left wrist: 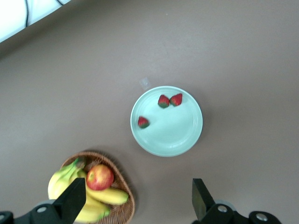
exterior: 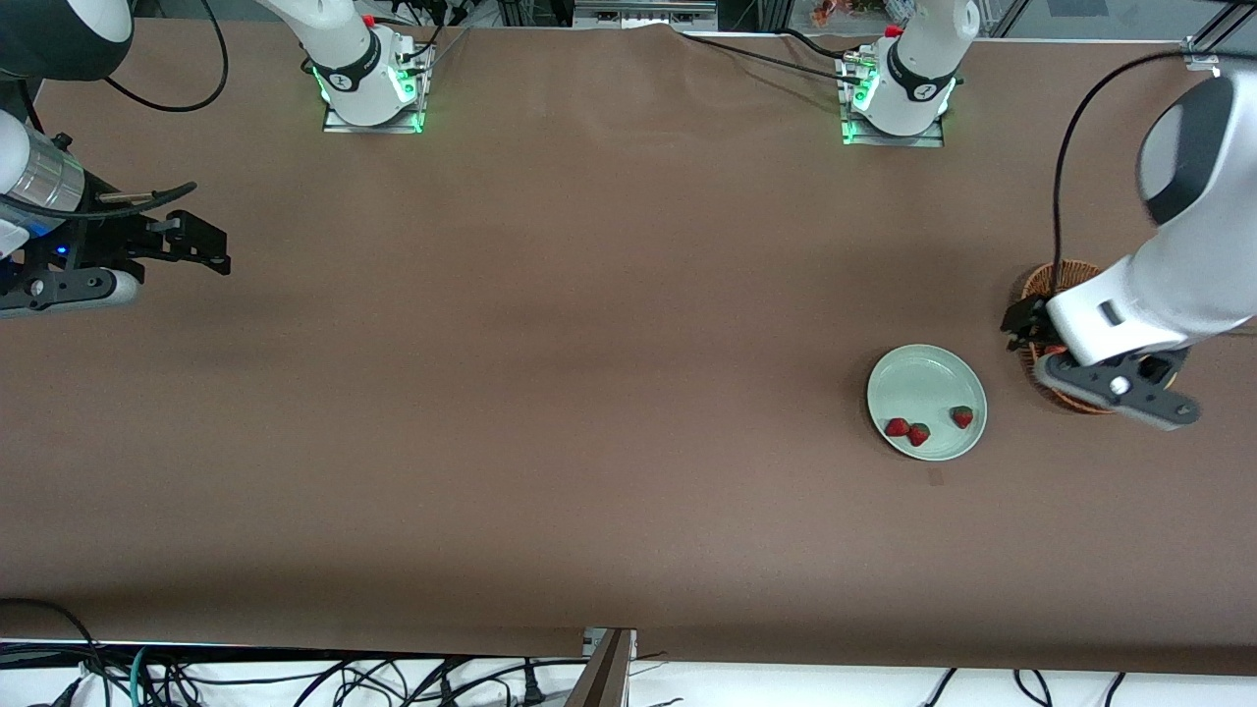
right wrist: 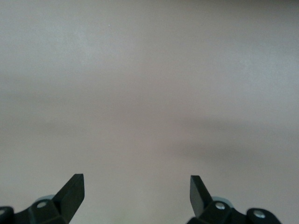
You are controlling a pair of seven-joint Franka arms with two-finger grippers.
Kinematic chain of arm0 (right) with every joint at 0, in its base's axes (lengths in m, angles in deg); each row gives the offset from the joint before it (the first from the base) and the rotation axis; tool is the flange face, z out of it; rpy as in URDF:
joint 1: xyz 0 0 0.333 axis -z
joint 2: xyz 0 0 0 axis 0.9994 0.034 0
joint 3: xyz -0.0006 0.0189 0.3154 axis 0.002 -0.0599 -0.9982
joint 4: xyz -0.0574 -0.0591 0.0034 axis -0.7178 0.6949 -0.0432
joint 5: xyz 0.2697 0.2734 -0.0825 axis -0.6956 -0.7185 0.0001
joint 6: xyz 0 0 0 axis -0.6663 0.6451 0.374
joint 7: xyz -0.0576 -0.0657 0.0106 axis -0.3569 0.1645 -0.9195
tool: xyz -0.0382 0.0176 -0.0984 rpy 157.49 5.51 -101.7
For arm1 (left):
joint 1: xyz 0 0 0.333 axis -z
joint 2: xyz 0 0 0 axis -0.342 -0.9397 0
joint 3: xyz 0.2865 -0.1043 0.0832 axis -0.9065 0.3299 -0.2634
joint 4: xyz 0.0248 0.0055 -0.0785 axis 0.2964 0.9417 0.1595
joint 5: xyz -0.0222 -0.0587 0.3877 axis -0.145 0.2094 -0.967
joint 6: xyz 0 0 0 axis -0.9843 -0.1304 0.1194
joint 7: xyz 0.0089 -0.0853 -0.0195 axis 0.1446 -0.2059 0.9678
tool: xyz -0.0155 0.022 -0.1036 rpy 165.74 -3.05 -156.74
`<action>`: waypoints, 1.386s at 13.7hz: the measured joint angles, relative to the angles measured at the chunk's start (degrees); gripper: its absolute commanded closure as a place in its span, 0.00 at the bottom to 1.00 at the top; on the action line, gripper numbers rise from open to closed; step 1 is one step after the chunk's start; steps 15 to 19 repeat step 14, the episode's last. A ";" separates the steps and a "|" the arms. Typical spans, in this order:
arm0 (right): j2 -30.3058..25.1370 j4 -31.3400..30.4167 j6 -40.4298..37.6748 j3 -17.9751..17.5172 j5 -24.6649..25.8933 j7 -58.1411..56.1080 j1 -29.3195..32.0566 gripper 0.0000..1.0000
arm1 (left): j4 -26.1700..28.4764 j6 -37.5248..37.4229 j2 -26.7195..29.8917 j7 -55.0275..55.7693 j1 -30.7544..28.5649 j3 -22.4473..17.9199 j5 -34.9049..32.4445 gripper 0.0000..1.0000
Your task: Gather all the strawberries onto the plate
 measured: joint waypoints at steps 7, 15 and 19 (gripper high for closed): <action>0.28 0.00 0.17 -0.03 0.48 0.04 -0.10 0.00 | 3.74 -1.34 6.46 5.40 10.30 -19.27 13.12 0.00; 0.31 0.00 0.22 -0.05 0.67 0.04 -0.14 0.00 | 22.74 6.80 21.28 13.58 13.07 -21.52 13.10 0.00; 0.31 0.00 0.22 -0.05 0.67 0.04 -0.14 0.00 | 22.74 6.80 21.28 13.58 13.07 -21.52 13.10 0.00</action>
